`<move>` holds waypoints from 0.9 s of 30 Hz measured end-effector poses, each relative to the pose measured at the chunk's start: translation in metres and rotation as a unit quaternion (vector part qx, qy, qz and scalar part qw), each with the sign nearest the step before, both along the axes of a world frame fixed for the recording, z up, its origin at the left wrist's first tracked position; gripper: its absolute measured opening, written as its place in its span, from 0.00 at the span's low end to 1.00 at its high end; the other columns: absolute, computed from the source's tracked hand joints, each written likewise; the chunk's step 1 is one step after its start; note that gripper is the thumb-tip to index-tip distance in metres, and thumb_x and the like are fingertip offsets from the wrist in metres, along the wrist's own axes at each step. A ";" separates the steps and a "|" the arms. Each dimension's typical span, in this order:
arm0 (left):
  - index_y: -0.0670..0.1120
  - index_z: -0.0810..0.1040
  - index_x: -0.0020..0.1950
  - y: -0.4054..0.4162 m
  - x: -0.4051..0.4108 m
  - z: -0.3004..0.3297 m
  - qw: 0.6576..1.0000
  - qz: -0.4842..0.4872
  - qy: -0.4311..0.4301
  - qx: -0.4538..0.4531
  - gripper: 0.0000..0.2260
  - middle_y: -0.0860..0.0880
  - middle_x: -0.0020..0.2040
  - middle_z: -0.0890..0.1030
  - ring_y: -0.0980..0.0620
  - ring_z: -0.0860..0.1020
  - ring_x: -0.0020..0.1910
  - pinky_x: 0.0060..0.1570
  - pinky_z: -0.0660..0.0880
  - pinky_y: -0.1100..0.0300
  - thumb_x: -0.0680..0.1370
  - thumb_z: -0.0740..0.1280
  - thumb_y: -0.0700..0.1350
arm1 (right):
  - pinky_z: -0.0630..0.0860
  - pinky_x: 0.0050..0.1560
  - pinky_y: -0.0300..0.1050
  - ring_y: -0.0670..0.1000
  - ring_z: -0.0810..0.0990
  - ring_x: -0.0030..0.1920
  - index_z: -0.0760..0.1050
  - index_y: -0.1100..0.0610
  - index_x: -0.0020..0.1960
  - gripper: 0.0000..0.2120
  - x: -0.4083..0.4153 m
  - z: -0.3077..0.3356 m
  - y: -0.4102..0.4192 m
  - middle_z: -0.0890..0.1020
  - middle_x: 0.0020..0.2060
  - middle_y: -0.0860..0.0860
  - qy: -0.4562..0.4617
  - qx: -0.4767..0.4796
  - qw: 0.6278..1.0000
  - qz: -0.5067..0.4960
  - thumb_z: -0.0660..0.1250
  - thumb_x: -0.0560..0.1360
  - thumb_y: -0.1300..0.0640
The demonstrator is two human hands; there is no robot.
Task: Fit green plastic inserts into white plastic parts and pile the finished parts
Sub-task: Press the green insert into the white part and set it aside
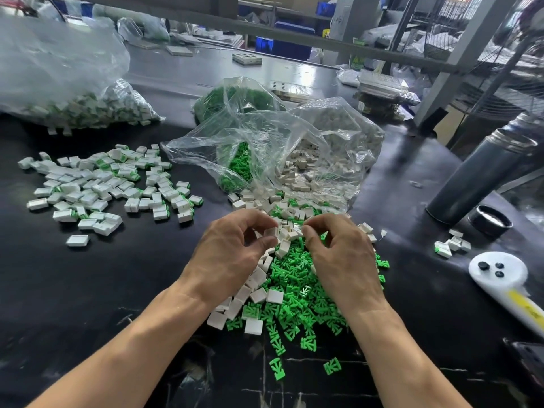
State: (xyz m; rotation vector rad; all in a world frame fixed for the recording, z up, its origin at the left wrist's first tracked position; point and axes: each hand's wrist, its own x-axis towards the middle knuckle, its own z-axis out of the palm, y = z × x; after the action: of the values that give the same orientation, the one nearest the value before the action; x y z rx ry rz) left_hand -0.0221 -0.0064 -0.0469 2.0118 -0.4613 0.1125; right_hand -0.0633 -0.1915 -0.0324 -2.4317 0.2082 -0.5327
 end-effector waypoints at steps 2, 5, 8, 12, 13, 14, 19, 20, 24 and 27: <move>0.60 0.82 0.51 -0.001 0.000 0.000 1.000 0.003 0.002 -0.002 0.08 0.65 0.44 0.81 0.63 0.78 0.38 0.37 0.73 0.72 0.75 0.77 0.49 | 0.73 0.42 0.30 0.40 0.79 0.41 0.81 0.48 0.51 0.02 -0.001 -0.001 0.002 0.83 0.41 0.42 -0.005 0.096 0.995 0.020 0.71 0.80 0.51; 0.60 0.82 0.50 -0.002 0.000 0.000 1.000 0.003 0.004 -0.008 0.08 0.64 0.43 0.81 0.62 0.78 0.36 0.36 0.72 0.71 0.75 0.77 0.49 | 0.76 0.40 0.32 0.40 0.81 0.39 0.83 0.48 0.52 0.04 -0.001 -0.002 0.003 0.86 0.41 0.44 0.005 0.278 0.959 0.059 0.73 0.79 0.56; 0.59 0.83 0.51 -0.002 0.000 0.000 1.000 0.002 0.001 -0.011 0.09 0.64 0.42 0.81 0.62 0.77 0.36 0.36 0.72 0.70 0.75 0.77 0.48 | 0.77 0.36 0.34 0.45 0.81 0.37 0.85 0.48 0.54 0.09 -0.002 -0.003 0.004 0.86 0.42 0.48 0.011 0.356 0.929 0.098 0.72 0.79 0.61; 0.59 0.83 0.51 -0.002 0.000 0.001 1.000 -0.001 0.001 -0.015 0.09 0.64 0.42 0.81 0.62 0.77 0.36 0.36 0.71 0.71 0.75 0.77 0.47 | 0.79 0.38 0.37 0.48 0.83 0.36 0.85 0.51 0.54 0.10 -0.002 -0.002 0.006 0.86 0.41 0.52 0.004 0.395 0.910 0.123 0.72 0.79 0.64; 0.59 0.83 0.51 -0.002 0.000 0.001 1.000 -0.002 0.001 -0.017 0.09 0.64 0.41 0.81 0.62 0.77 0.36 0.36 0.71 0.71 0.75 0.77 0.47 | 0.80 0.37 0.39 0.49 0.83 0.36 0.85 0.53 0.53 0.09 -0.001 -0.002 0.007 0.86 0.41 0.53 0.002 0.410 0.904 0.122 0.72 0.78 0.65; 0.58 0.83 0.51 -0.003 0.000 0.001 1.000 -0.002 0.003 -0.019 0.09 0.64 0.41 0.81 0.62 0.77 0.35 0.36 0.71 0.70 0.75 0.77 0.46 | 0.81 0.36 0.40 0.51 0.83 0.35 0.84 0.56 0.52 0.07 0.000 -0.002 0.009 0.87 0.40 0.56 -0.001 0.432 0.894 0.117 0.73 0.77 0.66; 0.58 0.83 0.49 -0.003 -0.002 0.003 0.999 -0.003 0.009 -0.039 0.08 0.64 0.39 0.81 0.62 0.76 0.34 0.36 0.72 0.70 0.75 0.77 0.46 | 0.81 0.32 0.43 0.53 0.84 0.34 0.81 0.63 0.53 0.04 0.002 -0.003 0.008 0.87 0.42 0.61 -0.011 0.504 0.858 0.100 0.71 0.78 0.67; 0.58 0.83 0.49 -0.003 -0.002 0.003 0.999 -0.003 0.010 -0.041 0.08 0.63 0.39 0.81 0.62 0.76 0.34 0.36 0.72 0.69 0.75 0.78 0.46 | 0.81 0.32 0.42 0.52 0.84 0.34 0.81 0.62 0.53 0.05 0.002 -0.004 0.007 0.87 0.42 0.60 -0.011 0.501 0.859 0.104 0.71 0.78 0.66; 0.59 0.83 0.49 -0.004 -0.003 0.004 0.999 -0.004 0.009 -0.044 0.09 0.63 0.40 0.81 0.62 0.77 0.34 0.35 0.72 0.70 0.75 0.78 0.46 | 0.78 0.34 0.42 0.48 0.79 0.34 0.85 0.53 0.52 0.08 0.000 -0.005 0.004 0.83 0.37 0.50 -0.012 0.444 0.886 0.131 0.72 0.78 0.64; 0.59 0.83 0.49 -0.003 -0.003 0.004 0.999 -0.005 0.003 -0.042 0.08 0.61 0.42 0.82 0.61 0.77 0.35 0.36 0.73 0.68 0.75 0.77 0.47 | 0.76 0.35 0.37 0.48 0.78 0.32 0.86 0.49 0.53 0.09 -0.003 -0.003 0.005 0.82 0.36 0.47 -0.010 0.389 0.908 0.155 0.72 0.79 0.61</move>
State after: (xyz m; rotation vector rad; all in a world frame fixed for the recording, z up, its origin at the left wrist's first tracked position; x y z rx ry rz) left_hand -0.0249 -0.0094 -0.0424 1.9267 -0.4567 0.1183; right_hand -0.0668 -0.1860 -0.0353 -1.6294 0.0097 -0.2548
